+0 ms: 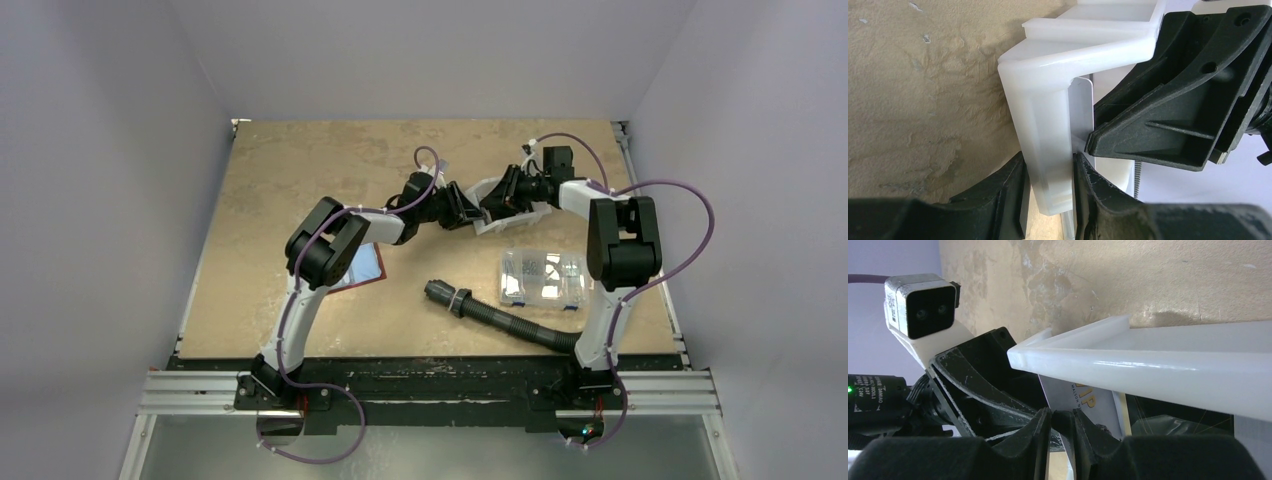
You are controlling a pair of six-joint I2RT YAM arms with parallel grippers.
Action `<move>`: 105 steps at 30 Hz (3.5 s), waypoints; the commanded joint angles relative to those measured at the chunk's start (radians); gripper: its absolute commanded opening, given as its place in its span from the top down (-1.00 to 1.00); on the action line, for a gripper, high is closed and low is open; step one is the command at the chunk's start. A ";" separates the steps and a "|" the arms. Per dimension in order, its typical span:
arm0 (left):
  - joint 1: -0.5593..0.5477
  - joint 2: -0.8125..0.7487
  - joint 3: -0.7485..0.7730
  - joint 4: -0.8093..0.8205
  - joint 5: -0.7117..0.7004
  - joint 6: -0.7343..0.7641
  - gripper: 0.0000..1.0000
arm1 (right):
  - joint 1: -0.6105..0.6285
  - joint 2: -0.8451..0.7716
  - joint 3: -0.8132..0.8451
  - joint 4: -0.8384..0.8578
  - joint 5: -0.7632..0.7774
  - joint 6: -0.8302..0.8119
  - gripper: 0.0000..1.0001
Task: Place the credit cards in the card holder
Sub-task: Pick up the credit card from the storage box, then insert the credit card into the card holder.
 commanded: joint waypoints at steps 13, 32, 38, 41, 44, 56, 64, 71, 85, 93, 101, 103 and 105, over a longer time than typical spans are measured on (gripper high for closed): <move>-0.015 -0.019 -0.002 -0.040 -0.033 0.062 1.00 | 0.017 -0.017 0.039 -0.050 0.177 -0.113 0.45; -0.010 -0.083 0.014 -0.216 0.042 0.047 -0.37 | 0.029 -0.321 0.093 -0.216 0.554 -0.299 1.00; 0.049 -0.319 -0.092 -0.410 0.052 0.188 -0.64 | 0.141 -0.434 0.100 -0.242 0.648 -0.267 1.00; 0.111 -0.458 -0.182 -0.509 0.109 0.252 -0.64 | 0.219 -0.418 0.094 -0.227 0.599 -0.181 1.00; 0.201 -0.631 -0.264 -0.732 0.084 0.420 -0.64 | 0.260 -0.387 0.084 -0.164 0.436 -0.075 1.00; 0.599 -0.879 -0.591 -0.773 0.071 0.525 0.56 | 0.604 0.002 0.084 0.374 0.048 0.330 1.00; 0.599 -0.837 -0.590 -0.837 -0.104 0.592 0.84 | 0.646 0.175 0.108 0.545 -0.019 0.450 1.00; 0.600 -0.753 -0.624 -0.862 -0.175 0.591 1.00 | 0.643 0.198 0.116 0.484 0.005 0.404 1.00; 0.603 -0.731 -0.633 -0.979 -0.384 0.577 1.00 | 0.632 0.222 0.134 0.374 0.030 0.301 1.00; 0.604 -0.733 -0.630 -1.007 -0.401 0.565 1.00 | 0.635 0.251 0.144 0.335 0.052 0.260 1.00; 0.604 -0.741 -0.634 -1.011 -0.398 0.558 1.00 | 0.635 0.270 0.151 0.378 0.011 0.276 1.00; 0.604 -0.744 -0.634 -1.015 -0.402 0.558 1.00 | 0.636 0.259 0.141 0.411 0.000 0.305 1.00; 0.603 -0.749 -0.634 -1.017 -0.407 0.556 1.00 | 0.638 0.249 0.136 0.434 -0.011 0.323 1.00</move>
